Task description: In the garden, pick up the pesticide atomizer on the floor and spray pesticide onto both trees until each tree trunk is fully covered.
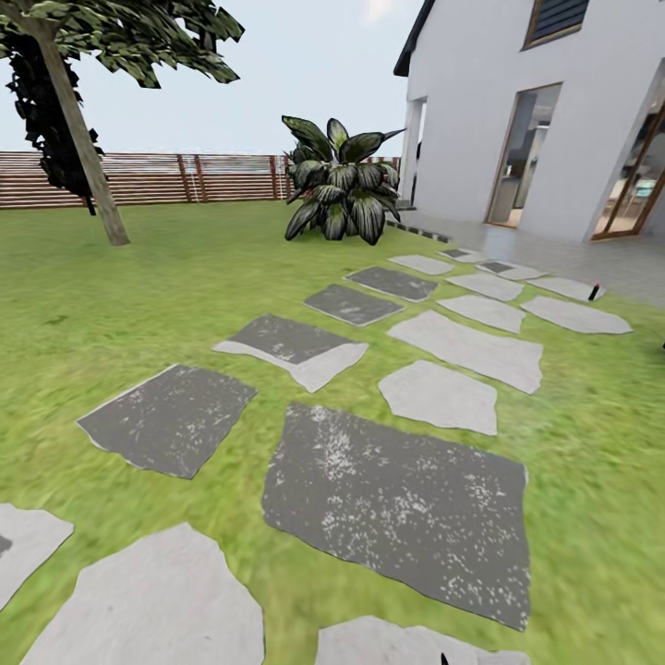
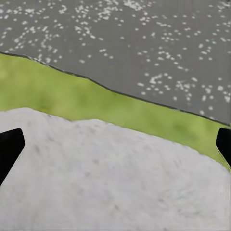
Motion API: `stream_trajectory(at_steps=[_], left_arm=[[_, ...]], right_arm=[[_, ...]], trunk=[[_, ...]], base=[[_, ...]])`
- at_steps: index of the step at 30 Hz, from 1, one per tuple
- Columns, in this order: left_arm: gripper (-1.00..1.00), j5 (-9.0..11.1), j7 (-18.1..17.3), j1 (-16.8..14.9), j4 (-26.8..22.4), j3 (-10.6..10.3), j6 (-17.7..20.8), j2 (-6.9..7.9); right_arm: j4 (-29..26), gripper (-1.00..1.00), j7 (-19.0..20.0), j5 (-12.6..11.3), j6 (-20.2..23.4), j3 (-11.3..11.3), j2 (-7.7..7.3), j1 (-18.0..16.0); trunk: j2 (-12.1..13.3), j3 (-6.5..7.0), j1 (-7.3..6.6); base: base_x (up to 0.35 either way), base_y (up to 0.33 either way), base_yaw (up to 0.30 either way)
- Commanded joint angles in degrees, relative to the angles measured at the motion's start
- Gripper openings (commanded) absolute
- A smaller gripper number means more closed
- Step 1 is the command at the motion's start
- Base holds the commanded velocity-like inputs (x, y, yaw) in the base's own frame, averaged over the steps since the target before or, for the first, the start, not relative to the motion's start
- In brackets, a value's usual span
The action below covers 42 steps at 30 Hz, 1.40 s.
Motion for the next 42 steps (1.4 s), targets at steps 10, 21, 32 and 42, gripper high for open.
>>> stream_trajectory(at_steps=[10, 21, 32, 42], left_arm=[[1.0, 0.03, -0.11, -0.03, 0.05, 0.22, -0.18, -0.03], [1.0, 0.01, -0.11, -0.03, 0.05, 0.22, -0.18, -0.02], [1.0, 0.01, -0.11, -0.03, 0.05, 0.22, -0.18, -0.03], [1.0, 0.01, -0.11, -0.03, 0.04, 0.22, -0.18, 0.0]], right_arm=[[-0.02, 1.0, -0.01, 0.0, -0.17, -0.03, -0.01, -0.03], [-0.01, 1.0, -0.01, 0.01, -0.17, -0.05, -0.01, -0.03], [-0.02, 1.0, -0.01, 0.02, -0.17, -0.05, -0.01, -0.03], [-0.02, 1.0, -0.01, 0.0, -0.17, 0.02, -0.01, -0.03]], trunk=[[-0.01, -0.05, 0.02], [-0.01, -0.05, 0.02], [-0.01, -0.05, 0.02], [-0.01, -0.05, 0.02]], base=[[0.334, 0.0, -0.001], [0.334, 0.0, -0.164], [0.334, 0.0, -0.27], [0.334, 0.0, -0.028]])
